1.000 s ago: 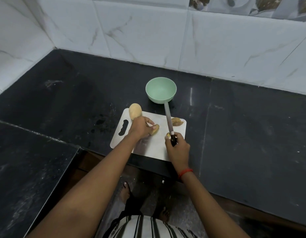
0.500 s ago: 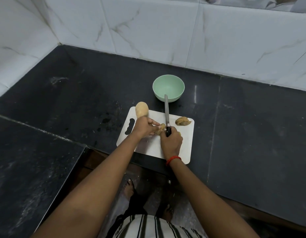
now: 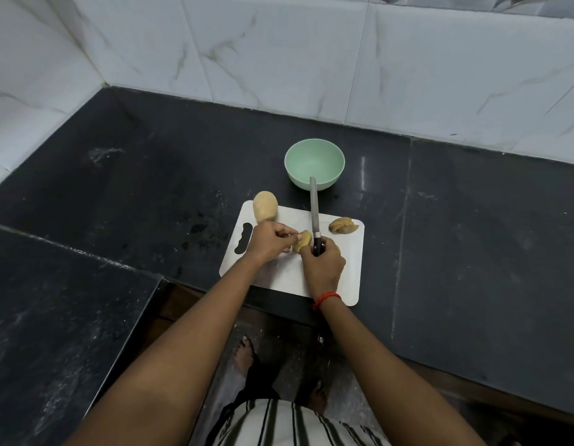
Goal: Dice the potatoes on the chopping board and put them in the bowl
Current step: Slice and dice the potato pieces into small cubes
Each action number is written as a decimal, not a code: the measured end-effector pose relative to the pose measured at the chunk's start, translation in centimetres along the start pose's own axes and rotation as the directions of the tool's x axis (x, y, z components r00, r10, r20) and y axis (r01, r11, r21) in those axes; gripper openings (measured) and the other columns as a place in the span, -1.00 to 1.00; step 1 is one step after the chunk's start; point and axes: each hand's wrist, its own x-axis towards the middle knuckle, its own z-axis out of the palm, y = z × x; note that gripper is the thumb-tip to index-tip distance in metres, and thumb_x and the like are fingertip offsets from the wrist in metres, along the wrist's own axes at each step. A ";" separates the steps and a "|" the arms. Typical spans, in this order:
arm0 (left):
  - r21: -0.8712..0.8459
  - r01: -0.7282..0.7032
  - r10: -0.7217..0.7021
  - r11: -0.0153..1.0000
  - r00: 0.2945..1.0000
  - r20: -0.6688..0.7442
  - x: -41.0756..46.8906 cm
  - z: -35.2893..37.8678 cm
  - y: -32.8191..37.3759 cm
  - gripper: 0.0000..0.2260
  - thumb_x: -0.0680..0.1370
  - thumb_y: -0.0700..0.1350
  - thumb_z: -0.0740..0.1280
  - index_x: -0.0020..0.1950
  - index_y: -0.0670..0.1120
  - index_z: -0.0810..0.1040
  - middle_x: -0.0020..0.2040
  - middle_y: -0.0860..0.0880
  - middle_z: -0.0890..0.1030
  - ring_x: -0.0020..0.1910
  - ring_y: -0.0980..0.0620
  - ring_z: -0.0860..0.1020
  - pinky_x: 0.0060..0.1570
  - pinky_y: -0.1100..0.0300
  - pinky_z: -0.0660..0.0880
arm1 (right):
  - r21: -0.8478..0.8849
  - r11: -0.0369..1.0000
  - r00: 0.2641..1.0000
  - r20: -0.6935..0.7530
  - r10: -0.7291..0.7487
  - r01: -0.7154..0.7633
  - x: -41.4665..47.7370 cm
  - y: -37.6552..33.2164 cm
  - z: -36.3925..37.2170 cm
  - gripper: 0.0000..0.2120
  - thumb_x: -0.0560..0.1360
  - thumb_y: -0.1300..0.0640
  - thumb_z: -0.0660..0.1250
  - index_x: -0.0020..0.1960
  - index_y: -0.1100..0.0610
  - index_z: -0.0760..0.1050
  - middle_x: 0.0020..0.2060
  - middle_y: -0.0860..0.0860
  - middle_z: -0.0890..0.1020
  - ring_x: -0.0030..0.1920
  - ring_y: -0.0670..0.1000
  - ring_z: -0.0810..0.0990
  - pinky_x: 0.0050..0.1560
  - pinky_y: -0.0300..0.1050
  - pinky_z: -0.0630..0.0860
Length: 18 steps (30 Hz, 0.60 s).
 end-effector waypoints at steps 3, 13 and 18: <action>0.053 -0.018 0.018 0.998 1.000 0.011 0.0 0.1 0.0 -0.75 0.47 -0.03 0.58 0.07 -0.13 0.72 -0.19 -0.07 0.73 -0.25 0.02 0.69 -0.09 0.16 0.67 | 0.023 0.999 0.999 -0.021 0.038 -0.037 -0.4 -0.5 0.1 -0.80 0.50 -0.05 0.45 -0.08 0.04 0.50 -0.31 -0.12 0.55 -0.24 -0.09 0.52 -0.26 -0.31 0.38; 0.203 -0.122 0.117 0.972 0.992 0.037 -0.3 0.1 0.2 -0.76 0.46 0.04 0.57 0.04 -0.06 0.73 -0.19 0.09 0.70 -0.23 0.24 0.63 -0.14 0.35 0.55 | 0.047 0.996 0.997 -0.008 0.078 -0.077 -0.6 0.0 0.1 -0.68 0.47 -0.09 0.47 0.03 0.10 0.50 -0.22 -0.02 0.63 -0.24 -0.09 0.57 -0.28 -0.37 0.38; 0.268 -0.081 0.065 0.960 0.996 0.067 0.5 -0.4 0.6 -0.82 0.48 -0.14 0.53 0.06 -0.12 0.74 -0.16 0.01 0.72 -0.25 0.15 0.63 -0.19 0.36 0.55 | 0.090 0.993 0.997 -0.002 0.077 -0.076 -1.0 0.1 -0.4 -0.64 0.42 0.13 0.50 0.15 0.13 0.48 -0.19 0.02 0.63 -0.23 -0.14 0.58 -0.27 -0.47 0.39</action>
